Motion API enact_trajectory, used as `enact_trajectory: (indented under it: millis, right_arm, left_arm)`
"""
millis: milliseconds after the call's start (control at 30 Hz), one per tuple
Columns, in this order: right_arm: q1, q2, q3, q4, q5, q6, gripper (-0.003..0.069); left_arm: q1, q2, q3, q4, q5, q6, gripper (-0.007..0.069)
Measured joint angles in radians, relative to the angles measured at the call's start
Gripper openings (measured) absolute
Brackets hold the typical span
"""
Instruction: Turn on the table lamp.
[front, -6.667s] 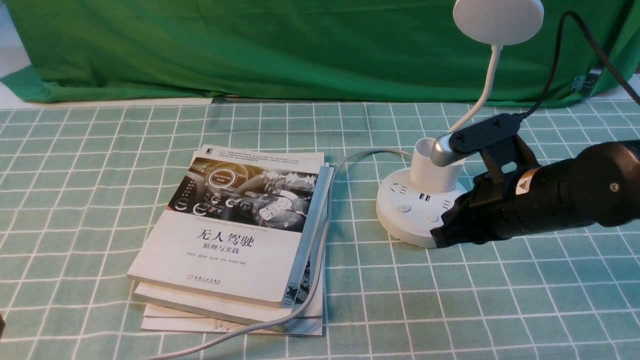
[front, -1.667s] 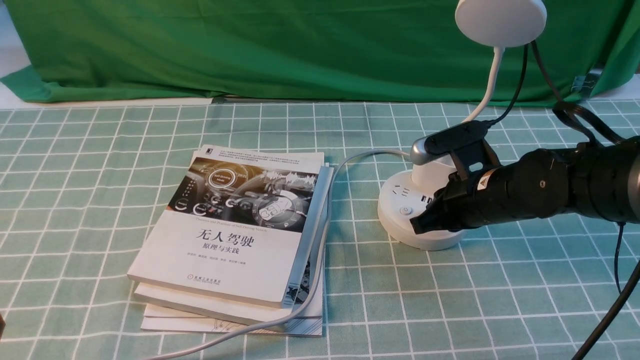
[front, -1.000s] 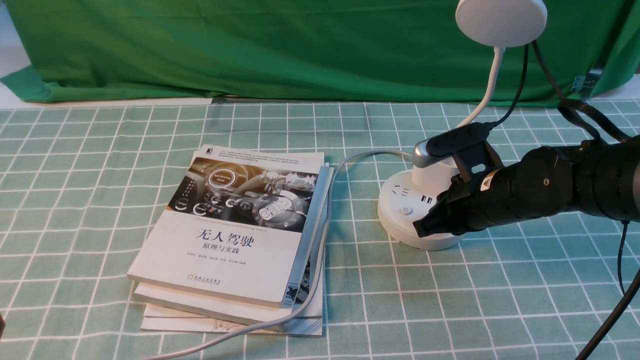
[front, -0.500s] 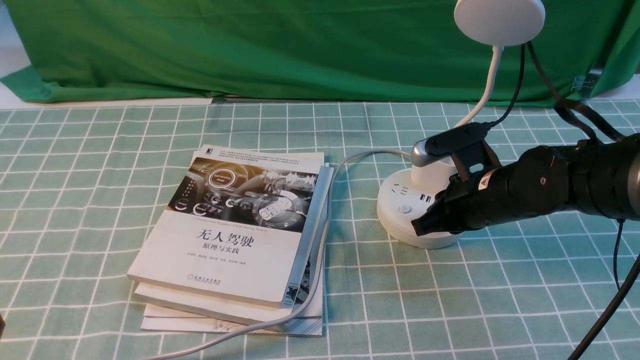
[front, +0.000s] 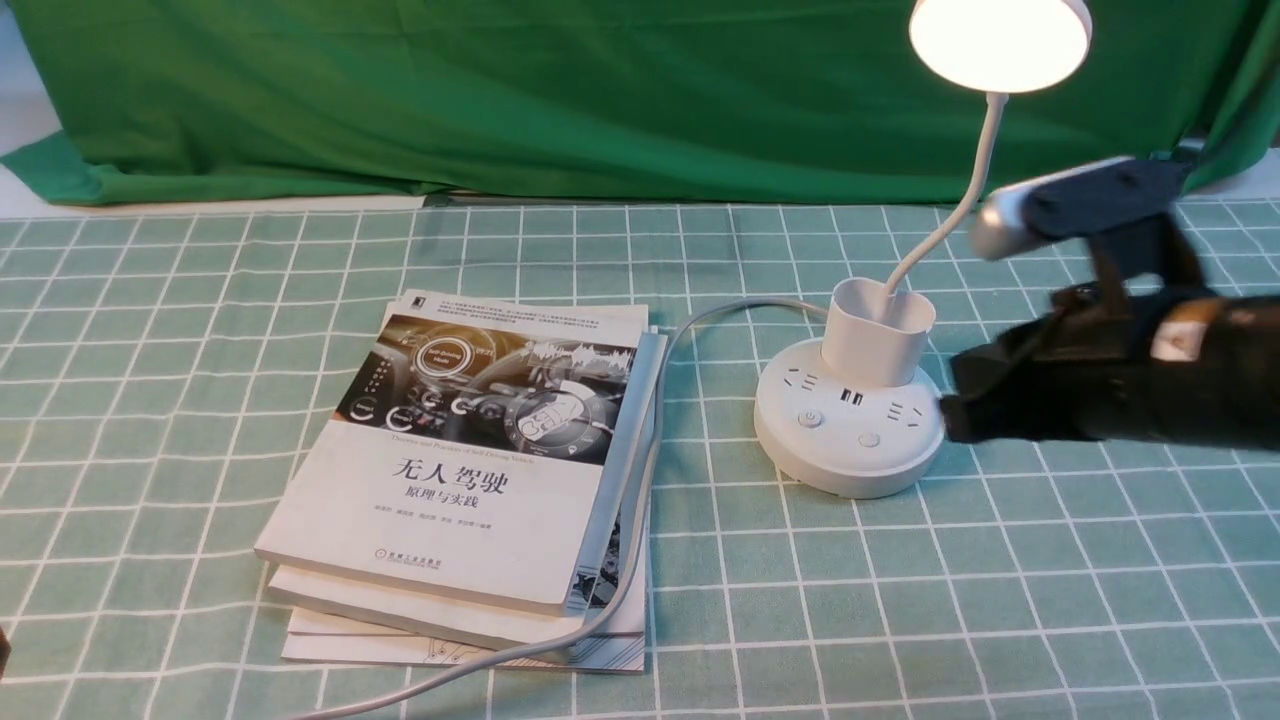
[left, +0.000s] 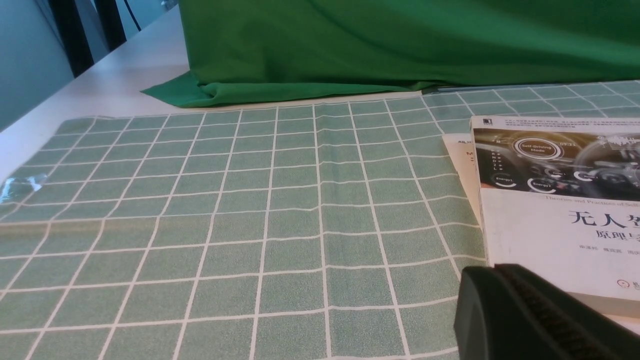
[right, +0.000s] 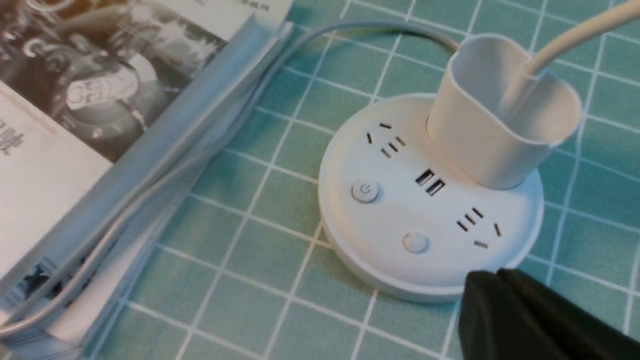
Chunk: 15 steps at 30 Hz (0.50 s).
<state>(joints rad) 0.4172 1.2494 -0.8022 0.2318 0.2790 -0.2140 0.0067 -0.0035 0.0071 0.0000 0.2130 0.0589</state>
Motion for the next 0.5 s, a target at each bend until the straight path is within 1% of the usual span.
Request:
enact_trajectory:
  millis: [67,100,133,167,267,400,500]
  right_arm:
    - [0.0,-0.129,0.047,-0.001,-0.006,0.006,0.0035]
    - [0.0,-0.142,0.056,-0.001,-0.006,0.007,0.0035]
    - [0.0,-0.259,0.091,-0.001,-0.006,0.011,0.0038]
    - [0.0,-0.32,0.111,-0.001,-0.01,0.012,0.004]
    - [0.0,-0.449,0.163,-0.001,-0.046,0.003,0.0043]
    - [0.0,-0.622,0.28,-0.002,-0.185,-0.051,0.0053]
    - [0.0,-0.706,0.375,-0.002,-0.244,-0.067,0.0057]
  left_arm:
    - [0.0,0.0,0.0,0.0,0.0,0.0,0.0021]
    - [0.0,0.0,0.0,0.0,0.0,0.0,0.0021]
    - [0.0,0.0,0.0,0.0,0.0,0.0,0.0021]
    - [0.0,0.0,0.0,0.0,0.0,0.0,0.0021]
    - [0.0,0.0,0.0,0.0,0.0,0.0,0.0021]
    - [0.0,0.0,0.0,0.0,0.0,0.0,0.0021]
    - [0.0,0.0,0.0,0.0,0.0,0.0,0.0021]
